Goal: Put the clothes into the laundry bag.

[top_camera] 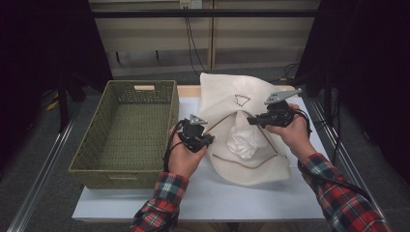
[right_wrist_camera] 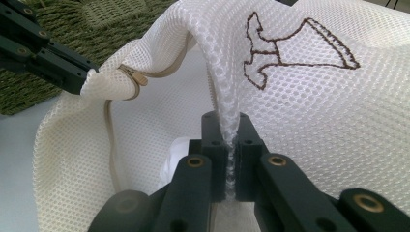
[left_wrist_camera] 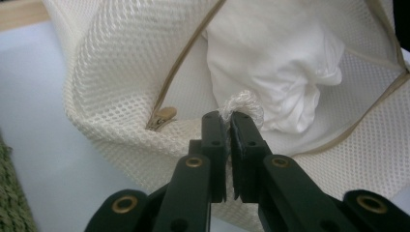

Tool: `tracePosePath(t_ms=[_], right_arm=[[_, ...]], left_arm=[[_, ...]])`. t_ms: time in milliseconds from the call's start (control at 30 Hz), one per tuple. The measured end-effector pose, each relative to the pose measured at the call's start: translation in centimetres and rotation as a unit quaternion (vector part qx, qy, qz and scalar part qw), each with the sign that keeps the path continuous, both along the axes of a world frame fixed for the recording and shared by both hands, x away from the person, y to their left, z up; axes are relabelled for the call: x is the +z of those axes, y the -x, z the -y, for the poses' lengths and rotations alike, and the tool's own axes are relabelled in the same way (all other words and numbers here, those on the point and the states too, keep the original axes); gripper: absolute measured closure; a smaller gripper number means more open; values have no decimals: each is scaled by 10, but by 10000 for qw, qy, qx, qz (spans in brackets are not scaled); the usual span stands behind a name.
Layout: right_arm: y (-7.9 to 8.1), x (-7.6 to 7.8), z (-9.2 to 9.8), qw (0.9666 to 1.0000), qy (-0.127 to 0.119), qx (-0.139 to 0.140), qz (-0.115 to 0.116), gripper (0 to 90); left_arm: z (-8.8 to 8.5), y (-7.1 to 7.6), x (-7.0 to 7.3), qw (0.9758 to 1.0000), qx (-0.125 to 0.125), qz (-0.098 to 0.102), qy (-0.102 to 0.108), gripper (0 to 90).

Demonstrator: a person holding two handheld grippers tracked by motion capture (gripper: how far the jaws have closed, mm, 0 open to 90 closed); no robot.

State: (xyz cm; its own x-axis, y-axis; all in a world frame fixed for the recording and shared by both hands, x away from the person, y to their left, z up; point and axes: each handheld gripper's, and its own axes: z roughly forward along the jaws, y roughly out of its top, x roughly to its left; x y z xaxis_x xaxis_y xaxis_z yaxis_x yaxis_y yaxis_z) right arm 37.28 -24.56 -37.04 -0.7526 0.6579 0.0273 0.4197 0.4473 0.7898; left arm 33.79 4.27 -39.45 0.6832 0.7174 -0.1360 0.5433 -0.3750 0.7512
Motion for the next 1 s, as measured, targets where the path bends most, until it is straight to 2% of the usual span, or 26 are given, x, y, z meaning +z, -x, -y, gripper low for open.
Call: tracePosePath(t_ms=[67, 133, 167, 267, 367, 500, 667, 700, 733, 800, 867, 900, 1000], right_arm=[[0, 0, 0, 10000, -9, -2, -8, 868], [0, 0, 0, 10000, -22, 15, -19, 868], [0, 0, 0, 10000, -4, 2, -8, 868], [0, 0, 0, 10000, -2, 1, -16, 868], [0, 0, -1, 10000, 10, 16, -27, 868], [-1, -1, -1, 10000, 7, 33, -29, 868], [-1, 0, -1, 10000, 10, 47, -14, 868], [-1, 0, -1, 10000, 9, 49, -14, 868], [-1, 0, -1, 10000, 9, 49, -14, 868], [-1, 0, -1, 10000, 4, 38, -29, 868], [-1, -1, -1, 10000, 16, 47, -19, 868], [-1, -1, -2, 10000, 17, 29, -19, 868], [-1, -1, -2, 10000, 3, 45, -28, 868]], left_arm=[[1, 0, 2, 10000, 20, -16, 9, 847], [2, 0, 2, 10000, 32, 52, 78, 838], [2, -1, 3, 10000, 15, -5, 74, 832], [4, -2, 3, 10000, 23, -5, 64, 808], [7, -2, 4, 9998, -26, -32, 185, 819], [10, -4, 5, 9998, -63, -32, 160, 812], [16, -8, -4, 9998, -46, -2, 171, 701], [18, -8, -5, 9997, -20, 13, 230, 673], [18, -8, -5, 9997, -20, 13, 230, 671], [22, -8, -6, 9995, -99, 35, 283, 662], [27, -8, -6, 9994, -146, 86, 311, 614], [32, -7, -5, 9992, -263, 115, 275, 612], [39, -6, -5, 9990, -290, 171, 289, 571]])
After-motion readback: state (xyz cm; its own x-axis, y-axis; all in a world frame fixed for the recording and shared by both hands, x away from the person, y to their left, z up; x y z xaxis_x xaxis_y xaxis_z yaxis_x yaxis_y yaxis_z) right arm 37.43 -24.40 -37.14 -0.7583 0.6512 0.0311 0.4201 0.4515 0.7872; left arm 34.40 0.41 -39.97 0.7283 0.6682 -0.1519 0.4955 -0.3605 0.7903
